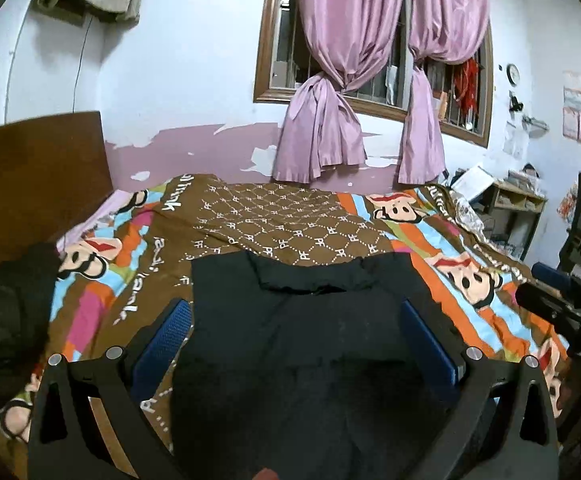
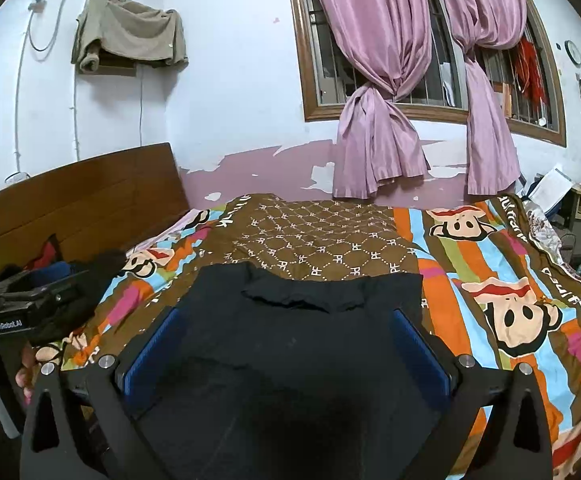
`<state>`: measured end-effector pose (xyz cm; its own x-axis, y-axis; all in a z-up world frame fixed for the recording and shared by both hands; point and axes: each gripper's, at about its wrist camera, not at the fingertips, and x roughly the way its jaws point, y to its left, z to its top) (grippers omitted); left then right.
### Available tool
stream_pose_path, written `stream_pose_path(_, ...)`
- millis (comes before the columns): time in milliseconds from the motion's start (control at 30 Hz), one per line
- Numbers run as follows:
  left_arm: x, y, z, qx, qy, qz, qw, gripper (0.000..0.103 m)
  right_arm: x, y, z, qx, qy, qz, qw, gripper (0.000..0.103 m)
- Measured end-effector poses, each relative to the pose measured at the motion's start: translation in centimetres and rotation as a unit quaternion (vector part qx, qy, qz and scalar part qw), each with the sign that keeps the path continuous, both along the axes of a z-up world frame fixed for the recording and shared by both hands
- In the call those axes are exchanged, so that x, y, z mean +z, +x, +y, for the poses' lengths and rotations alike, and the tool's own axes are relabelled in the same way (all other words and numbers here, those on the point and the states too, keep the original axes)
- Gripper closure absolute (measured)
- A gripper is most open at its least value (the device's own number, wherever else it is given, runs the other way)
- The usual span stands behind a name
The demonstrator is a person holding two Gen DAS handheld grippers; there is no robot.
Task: Fold large clothes
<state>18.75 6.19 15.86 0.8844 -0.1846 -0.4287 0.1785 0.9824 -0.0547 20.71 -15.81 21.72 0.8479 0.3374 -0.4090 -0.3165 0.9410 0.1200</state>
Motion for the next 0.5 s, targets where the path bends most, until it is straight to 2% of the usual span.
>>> stream_pose_path(233, -1.3, -5.1, -0.2, -0.008, 0.024, 0.008, 0.9996, 0.002, -0.9, -4.1, -0.7, -0.001, 0.003, 0.005, 1.000, 0.000)
stream_pose_path(500, -4.9, -9.0, 0.5, -0.033, 0.018, 0.047, 0.9982, 0.002, -4.1, -8.1, -1.7, 0.026, -0.053, 0.040, 0.997, 0.000)
